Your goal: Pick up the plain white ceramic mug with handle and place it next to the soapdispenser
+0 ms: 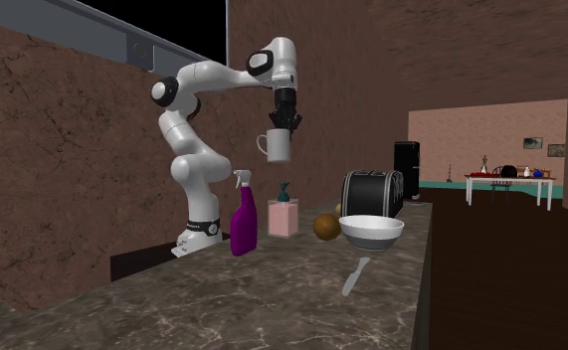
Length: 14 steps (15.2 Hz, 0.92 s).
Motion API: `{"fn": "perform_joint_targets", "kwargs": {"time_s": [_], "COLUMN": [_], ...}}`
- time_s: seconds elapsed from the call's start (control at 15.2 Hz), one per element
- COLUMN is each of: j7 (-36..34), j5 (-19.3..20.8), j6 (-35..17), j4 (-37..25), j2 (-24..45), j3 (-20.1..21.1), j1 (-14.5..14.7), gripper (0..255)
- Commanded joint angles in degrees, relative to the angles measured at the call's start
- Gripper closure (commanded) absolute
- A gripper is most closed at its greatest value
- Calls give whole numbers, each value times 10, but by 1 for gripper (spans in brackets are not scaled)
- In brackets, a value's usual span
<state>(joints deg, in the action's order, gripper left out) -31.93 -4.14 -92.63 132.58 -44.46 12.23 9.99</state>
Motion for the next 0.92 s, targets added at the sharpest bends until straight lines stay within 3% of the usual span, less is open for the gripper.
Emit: {"fn": "perform_joint_targets", "kwargs": {"time_s": [0.0,0.86], "j7": [-26,-196], "j5": [-17,-130], "j6": [6,63], "j4": [13,-19], "j2": [-19,-64], "j3": [23,173], "j1": [11,69], "gripper": [255,255]}}
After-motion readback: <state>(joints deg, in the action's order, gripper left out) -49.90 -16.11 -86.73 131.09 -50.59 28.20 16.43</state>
